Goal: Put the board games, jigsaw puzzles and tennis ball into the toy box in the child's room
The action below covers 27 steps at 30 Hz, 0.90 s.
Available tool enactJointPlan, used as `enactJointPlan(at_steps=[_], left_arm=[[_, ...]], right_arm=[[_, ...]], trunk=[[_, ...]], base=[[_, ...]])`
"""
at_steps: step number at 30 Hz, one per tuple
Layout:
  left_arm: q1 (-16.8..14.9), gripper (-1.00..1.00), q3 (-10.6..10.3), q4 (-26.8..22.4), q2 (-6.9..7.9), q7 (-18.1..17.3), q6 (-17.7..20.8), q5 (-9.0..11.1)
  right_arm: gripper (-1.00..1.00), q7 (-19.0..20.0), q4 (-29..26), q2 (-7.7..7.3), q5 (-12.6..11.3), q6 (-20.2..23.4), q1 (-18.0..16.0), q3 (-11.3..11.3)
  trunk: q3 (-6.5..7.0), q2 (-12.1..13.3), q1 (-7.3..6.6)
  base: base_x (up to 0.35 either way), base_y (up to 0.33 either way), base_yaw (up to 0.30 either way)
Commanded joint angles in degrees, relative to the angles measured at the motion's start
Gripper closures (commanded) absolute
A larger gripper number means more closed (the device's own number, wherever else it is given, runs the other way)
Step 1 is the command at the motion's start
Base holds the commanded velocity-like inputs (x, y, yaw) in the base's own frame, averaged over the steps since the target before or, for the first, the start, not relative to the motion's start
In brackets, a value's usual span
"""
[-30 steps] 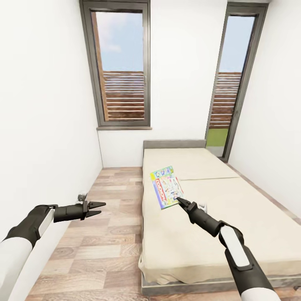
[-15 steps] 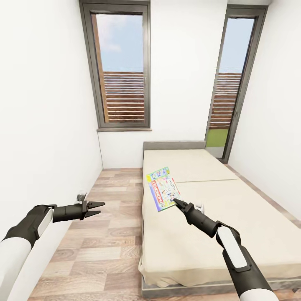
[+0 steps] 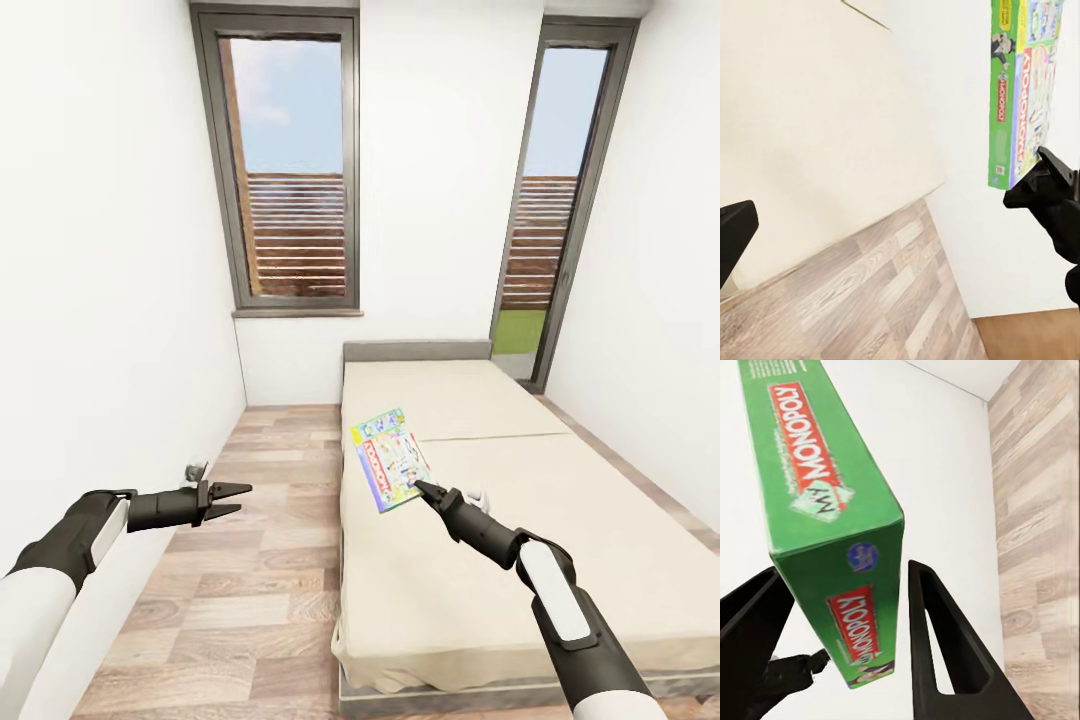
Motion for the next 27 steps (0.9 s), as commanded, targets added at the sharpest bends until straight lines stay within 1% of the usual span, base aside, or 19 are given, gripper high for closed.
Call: enactJointPlan(at_steps=[1, 2, 3, 6, 14, 24, 27], left_arm=[[0.0, -1.0, 0.0, 0.0, -0.02, 0.0, 0.4, 0.1], [0.0, -1.0, 0.0, 0.0, -0.03, 0.0, 0.4, 0.1], [0.0, -1.0, -0.1, 0.0, -0.07, 0.0, 0.4, 0.1], [0.0, -1.0, -0.1, 0.0, -0.13, 0.1, 0.4, 0.1], [0.0, -1.0, -0.2, 0.0, -0.15, 0.2, 0.4, 0.1], [0.0, -1.0, -0.2, 0.0, -0.21, 0.3, 0.4, 0.1], [0.0, -1.0, -0.2, 0.0, -0.23, 1.0, 0.4, 0.2]], right_arm=[[1.0, -1.8, 0.0, 0.01, -0.3, 0.8, 0.0, -0.1], [1.0, -2.9, 0.0, 0.02, -0.3, 1.2, 0.0, -0.1], [1.0, -4.9, 0.0, 0.07, -0.4, 2.1, 0.0, -0.2], [1.0, -7.5, -0.4, 0.2, -0.4, 3.8, 0.0, -0.2], [1.0, -8.6, -4.2, 0.17, -0.8, 4.6, 0.0, -0.8], [1.0, -8.6, -4.6, 0.27, -0.7, 4.5, 0.0, -0.6], [1.0, -8.6, -4.6, 0.28, -0.6, 4.5, 0.0, -0.6]], trunk=[[0.12, 0.4, -0.23], [0.3, 0.8, -0.45], [0.48, 1.2, -0.67], [1.02, 2.4, -1.33], [2.46, 5.6, -3.08], [4.25, 9.6, -5.28], [4.79, 10.8, -5.94]], base=[[0.0, 0.0, 0.0], [0.0, 0.0, 0.0], [0.0, 0.0, 0.0], [0.0, 0.0, 0.0], [0.0, 0.0, 0.0], [0.0, 0.0, 0.0], [0.0, 0.0, 0.0]])
